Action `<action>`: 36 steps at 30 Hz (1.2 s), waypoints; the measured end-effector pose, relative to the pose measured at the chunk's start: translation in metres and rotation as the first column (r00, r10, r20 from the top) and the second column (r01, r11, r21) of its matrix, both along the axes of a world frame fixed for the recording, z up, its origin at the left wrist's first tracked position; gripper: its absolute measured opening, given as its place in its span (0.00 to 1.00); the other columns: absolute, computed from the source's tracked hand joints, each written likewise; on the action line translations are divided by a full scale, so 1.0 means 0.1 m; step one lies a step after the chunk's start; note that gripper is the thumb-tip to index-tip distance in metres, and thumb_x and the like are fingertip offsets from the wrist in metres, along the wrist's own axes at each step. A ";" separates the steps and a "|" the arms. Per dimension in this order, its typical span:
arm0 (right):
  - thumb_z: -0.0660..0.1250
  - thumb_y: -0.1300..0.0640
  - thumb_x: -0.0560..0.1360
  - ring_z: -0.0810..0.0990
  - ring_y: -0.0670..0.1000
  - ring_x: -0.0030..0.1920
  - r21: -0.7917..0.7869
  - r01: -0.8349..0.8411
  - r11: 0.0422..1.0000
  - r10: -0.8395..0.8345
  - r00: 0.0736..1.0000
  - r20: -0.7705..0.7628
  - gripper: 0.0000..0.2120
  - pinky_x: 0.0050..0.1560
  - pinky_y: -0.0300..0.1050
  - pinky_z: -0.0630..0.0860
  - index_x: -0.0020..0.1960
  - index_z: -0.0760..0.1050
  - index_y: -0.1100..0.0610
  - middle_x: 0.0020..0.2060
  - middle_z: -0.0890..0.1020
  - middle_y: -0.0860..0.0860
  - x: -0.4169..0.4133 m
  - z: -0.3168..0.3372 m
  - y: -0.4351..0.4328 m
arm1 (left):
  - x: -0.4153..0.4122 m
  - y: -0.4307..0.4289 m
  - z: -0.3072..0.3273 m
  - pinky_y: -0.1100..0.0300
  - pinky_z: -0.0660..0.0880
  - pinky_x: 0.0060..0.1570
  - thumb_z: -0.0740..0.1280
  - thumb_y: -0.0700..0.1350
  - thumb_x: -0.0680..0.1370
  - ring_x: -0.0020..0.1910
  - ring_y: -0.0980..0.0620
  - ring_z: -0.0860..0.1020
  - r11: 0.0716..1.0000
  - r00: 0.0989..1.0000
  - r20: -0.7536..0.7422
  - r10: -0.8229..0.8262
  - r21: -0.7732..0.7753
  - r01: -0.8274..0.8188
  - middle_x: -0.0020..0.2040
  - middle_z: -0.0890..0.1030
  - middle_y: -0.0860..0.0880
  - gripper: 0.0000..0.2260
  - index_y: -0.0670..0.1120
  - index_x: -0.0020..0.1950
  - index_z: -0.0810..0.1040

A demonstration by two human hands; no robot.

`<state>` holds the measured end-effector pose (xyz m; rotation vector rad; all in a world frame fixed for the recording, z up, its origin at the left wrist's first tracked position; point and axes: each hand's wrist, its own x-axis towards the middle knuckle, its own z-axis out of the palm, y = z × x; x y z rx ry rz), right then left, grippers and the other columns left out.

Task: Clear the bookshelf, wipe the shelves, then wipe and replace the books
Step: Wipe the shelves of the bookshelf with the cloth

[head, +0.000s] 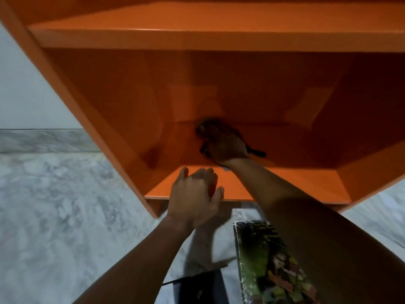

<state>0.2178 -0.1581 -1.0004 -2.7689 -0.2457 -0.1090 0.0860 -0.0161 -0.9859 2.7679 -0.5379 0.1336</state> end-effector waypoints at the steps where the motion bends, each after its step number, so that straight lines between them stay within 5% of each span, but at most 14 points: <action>1: 0.48 0.46 0.84 0.63 0.58 0.78 -0.024 -0.025 0.999 0.025 1.000 0.014 0.24 0.75 0.55 0.61 0.80 0.62 0.45 0.79 0.64 0.51 0.05 0.03 0.19 | -0.05 0.14 -0.02 0.50 0.74 0.59 0.66 0.55 0.74 0.54 0.46 0.82 1.000 0.999 0.036 0.008 -0.011 -0.007 0.60 0.84 0.51 0.12 0.50 0.50 0.82; 4: 0.56 0.49 0.85 0.61 0.58 0.78 -0.034 -0.102 0.994 0.102 0.995 -0.015 0.24 0.76 0.54 0.58 0.80 0.61 0.49 0.79 0.63 0.53 0.18 0.02 0.70 | -0.17 0.52 -0.05 0.56 0.79 0.41 0.68 0.53 0.73 0.52 0.47 0.83 0.999 0.993 0.112 0.043 -0.023 -0.041 0.53 0.85 0.52 0.09 0.50 0.47 0.82; 9: 0.70 0.45 0.74 0.63 0.59 0.77 -0.084 -0.127 0.988 0.124 0.991 -0.044 0.39 0.75 0.56 0.62 0.81 0.58 0.50 0.77 0.66 0.52 0.15 -0.02 1.20 | -0.27 0.92 -0.07 0.51 0.81 0.40 0.62 0.52 0.77 0.56 0.48 0.81 0.997 0.994 0.093 0.063 -0.047 -0.059 0.56 0.83 0.51 0.12 0.49 0.52 0.82; 12: 0.67 0.45 0.75 0.67 0.58 0.74 -0.049 -0.140 0.989 0.140 0.990 -0.003 0.35 0.72 0.56 0.66 0.80 0.62 0.50 0.74 0.71 0.52 -0.12 0.03 1.23 | -0.35 1.07 -0.05 0.50 0.78 0.37 0.58 0.52 0.76 0.46 0.45 0.81 0.998 0.998 0.055 0.044 -0.046 -0.042 0.49 0.81 0.50 0.13 0.49 0.50 0.79; 15: 0.66 0.50 0.74 0.76 0.62 0.63 -0.014 -0.151 0.988 0.151 0.987 0.046 0.23 0.60 0.55 0.72 0.67 0.76 0.54 0.63 0.78 0.57 -0.57 0.06 1.21 | -0.47 1.19 0.00 0.50 0.79 0.36 0.64 0.51 0.74 0.39 0.44 0.83 0.973 0.980 0.060 0.187 -0.152 -0.177 0.43 0.84 0.50 0.09 0.51 0.48 0.82; 18: 0.52 0.49 0.77 0.76 0.62 0.54 -0.121 -0.212 0.970 0.221 0.973 0.064 0.19 0.50 0.56 0.69 0.52 0.79 0.56 0.50 0.80 0.57 -1.03 0.00 1.21 | -0.59 1.27 0.13 0.55 0.80 0.41 0.65 0.52 0.75 0.38 0.51 0.84 0.789 0.864 -0.031 0.502 -0.394 -0.472 0.42 0.86 0.52 0.11 0.52 0.50 0.85; 20: 0.57 0.51 0.79 0.75 0.58 0.54 -0.031 -0.252 0.967 0.254 0.959 0.125 0.12 0.55 0.54 0.71 0.53 0.77 0.54 0.50 0.79 0.54 -1.30 0.01 1.14 | -0.64 1.26 0.31 0.60 0.76 0.49 0.67 0.48 0.76 0.45 0.52 0.83 0.665 0.789 -0.144 0.597 -0.462 -0.587 0.54 0.86 0.50 0.17 0.50 0.64 0.82; 23: 0.64 0.57 0.77 0.75 0.58 0.62 0.044 -0.350 0.936 0.342 0.930 0.134 0.18 0.64 0.54 0.72 0.66 0.77 0.56 0.61 0.80 0.55 -1.58 -0.01 1.08 | -0.63 1.23 0.54 0.60 0.73 0.49 0.68 0.45 0.77 0.43 0.54 0.80 0.645 0.790 -0.343 0.508 -0.456 -0.613 0.57 0.84 0.48 0.25 0.50 0.75 0.73; 27: 0.67 0.66 0.74 0.79 0.58 0.57 -0.050 -0.438 0.898 0.441 0.890 0.114 0.18 0.59 0.48 0.76 0.62 0.81 0.61 0.57 0.82 0.57 -1.82 0.10 1.11 | -0.67 1.19 0.79 0.48 0.80 0.51 0.66 0.49 0.76 0.47 0.47 0.80 0.697 0.804 -0.497 0.325 -0.449 -0.560 0.50 0.83 0.48 0.18 0.56 0.66 0.75; 29: 0.66 0.63 0.76 0.76 0.49 0.49 -0.010 -0.432 0.902 0.431 0.898 0.090 0.10 0.49 0.39 0.71 0.56 0.81 0.60 0.51 0.82 0.52 -1.93 0.23 1.23 | -0.70 1.22 0.85 0.44 0.82 0.49 0.64 0.46 0.74 0.46 0.45 0.81 0.684 0.786 -0.533 0.312 -0.448 -0.576 0.47 0.84 0.47 0.17 0.56 0.62 0.76; 31: 0.66 0.61 0.76 0.73 0.50 0.52 0.027 -0.383 0.924 0.369 0.906 0.208 0.10 0.51 0.42 0.68 0.55 0.80 0.59 0.52 0.81 0.53 -1.93 0.31 1.32 | -0.72 1.26 0.88 0.44 0.82 0.48 0.64 0.47 0.70 0.44 0.45 0.83 0.698 0.796 -0.534 0.286 -0.453 -0.554 0.44 0.84 0.48 0.15 0.56 0.56 0.77; 36: 0.77 0.55 0.68 0.76 0.57 0.53 -0.400 -0.339 0.851 0.428 0.890 0.157 0.17 0.51 0.53 0.71 0.56 0.84 0.46 0.56 0.81 0.52 -1.70 0.33 0.87 | -0.83 1.11 0.83 0.54 0.74 0.43 0.68 0.50 0.74 0.43 0.49 0.78 0.751 0.813 -0.472 0.340 -0.384 -0.537 0.42 0.80 0.51 0.18 0.59 0.62 0.68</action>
